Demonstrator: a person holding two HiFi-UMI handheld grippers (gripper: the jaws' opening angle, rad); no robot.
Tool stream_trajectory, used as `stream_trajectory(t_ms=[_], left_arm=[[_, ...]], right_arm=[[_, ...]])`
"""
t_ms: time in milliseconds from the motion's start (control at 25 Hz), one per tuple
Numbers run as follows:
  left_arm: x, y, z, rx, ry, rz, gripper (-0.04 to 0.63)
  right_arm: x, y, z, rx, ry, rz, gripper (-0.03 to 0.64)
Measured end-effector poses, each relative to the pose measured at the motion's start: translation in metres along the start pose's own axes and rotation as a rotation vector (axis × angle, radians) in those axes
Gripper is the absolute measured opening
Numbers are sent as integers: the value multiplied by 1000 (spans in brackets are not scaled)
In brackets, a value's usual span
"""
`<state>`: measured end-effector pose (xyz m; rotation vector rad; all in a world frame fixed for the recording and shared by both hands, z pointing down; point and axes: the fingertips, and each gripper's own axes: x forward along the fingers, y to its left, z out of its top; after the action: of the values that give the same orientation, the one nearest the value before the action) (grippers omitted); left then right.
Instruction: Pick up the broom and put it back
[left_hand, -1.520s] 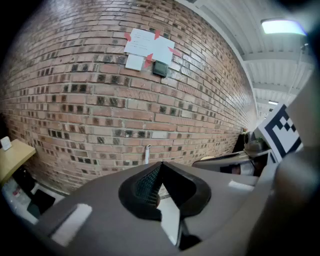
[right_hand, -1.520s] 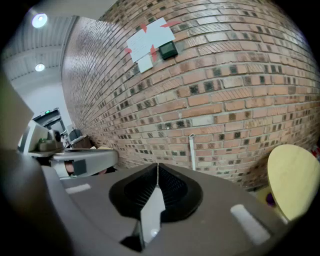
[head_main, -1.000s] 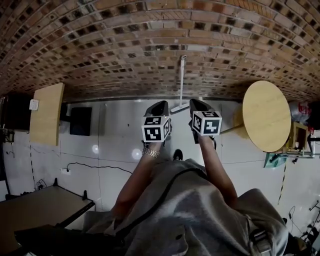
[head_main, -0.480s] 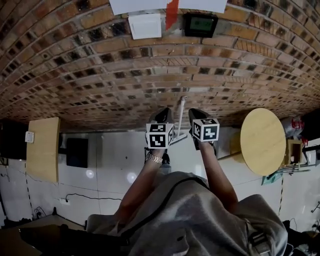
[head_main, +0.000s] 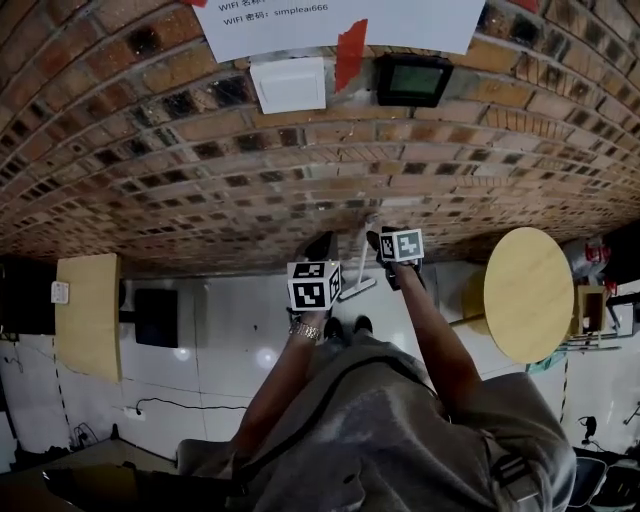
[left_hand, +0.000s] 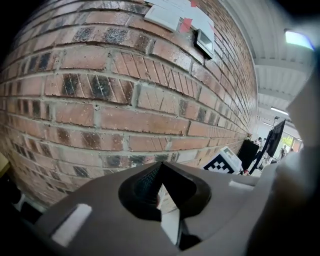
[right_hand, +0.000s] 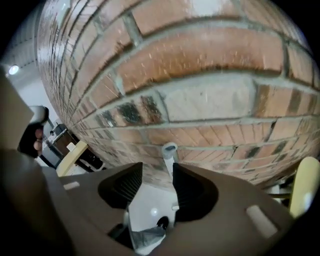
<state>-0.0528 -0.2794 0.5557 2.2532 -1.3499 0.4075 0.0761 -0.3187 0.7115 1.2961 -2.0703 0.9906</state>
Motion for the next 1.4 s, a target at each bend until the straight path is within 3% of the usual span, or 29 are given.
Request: stream_trajectory(t_ms=[240,320,360,440,560,640,880,1160,1400], left_arm=[[0,14,-2,-13,18,70,5],[-2,19,-9,-15,35,97,5],[-4,22,-12,-18,43,112,5],[-8,27,-17,-30,50,139,5],[-5,33,-15,-43,45,157,5],[-2,35,-12,-42,40,159,5],[10,31,2,-26,14,145,5],[31,25,19,7,-9,121,5],[46,7,37,38,-33,81,5]], right_arm=[[74,-30,-15,-113,114,-45,201],[87,-37,-15,-133,112,-67,194],[89,-40,-16,-140,101,-85,141],[87,-44,-16,-147,56,-111,102],[87,-46,-12,-159,11,-108,101],[83,-42,-13,-180,34,-86,100],[30,-19,-30,-205,107,-24,101],[-66,28,33,-236,-35,42,101],[-110,63,78,-254,-151,104,101]])
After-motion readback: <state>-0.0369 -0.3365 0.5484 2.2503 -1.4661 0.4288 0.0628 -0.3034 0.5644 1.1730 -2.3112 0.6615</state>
